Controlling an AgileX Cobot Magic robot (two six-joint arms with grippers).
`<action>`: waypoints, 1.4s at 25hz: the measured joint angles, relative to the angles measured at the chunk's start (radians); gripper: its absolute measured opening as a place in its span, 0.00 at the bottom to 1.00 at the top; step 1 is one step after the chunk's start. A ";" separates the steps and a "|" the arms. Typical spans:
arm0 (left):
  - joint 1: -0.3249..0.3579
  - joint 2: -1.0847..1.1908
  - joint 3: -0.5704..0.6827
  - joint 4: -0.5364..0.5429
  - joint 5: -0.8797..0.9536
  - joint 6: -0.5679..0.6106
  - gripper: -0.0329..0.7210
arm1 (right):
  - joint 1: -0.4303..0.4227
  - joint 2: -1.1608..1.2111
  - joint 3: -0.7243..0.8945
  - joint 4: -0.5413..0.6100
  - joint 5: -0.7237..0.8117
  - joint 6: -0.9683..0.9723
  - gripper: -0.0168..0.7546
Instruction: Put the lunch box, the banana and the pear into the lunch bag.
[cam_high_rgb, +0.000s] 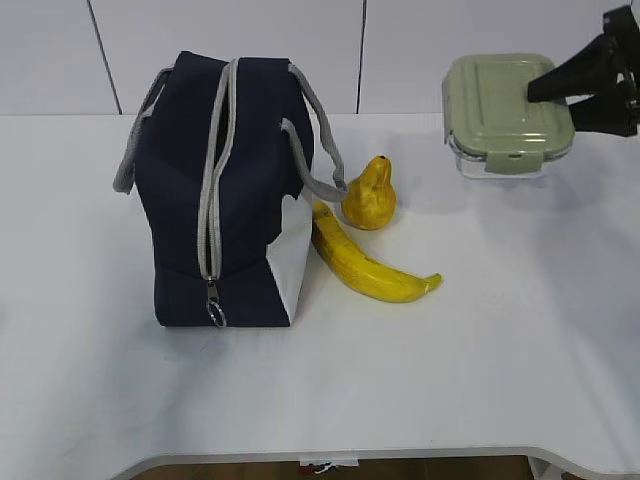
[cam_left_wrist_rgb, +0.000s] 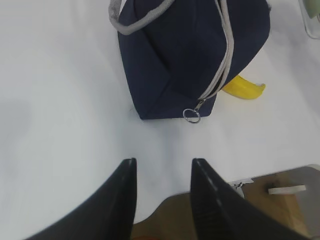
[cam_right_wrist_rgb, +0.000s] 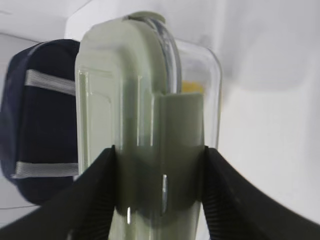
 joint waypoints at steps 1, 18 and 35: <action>0.000 0.045 -0.029 -0.008 0.000 0.012 0.41 | 0.013 -0.009 0.000 0.009 0.002 0.000 0.53; 0.000 0.759 -0.398 -0.306 0.022 0.284 0.55 | 0.222 -0.029 -0.161 0.065 0.033 0.005 0.53; -0.130 1.141 -0.635 -0.363 -0.011 0.319 0.64 | 0.333 -0.029 -0.178 0.104 -0.009 0.025 0.53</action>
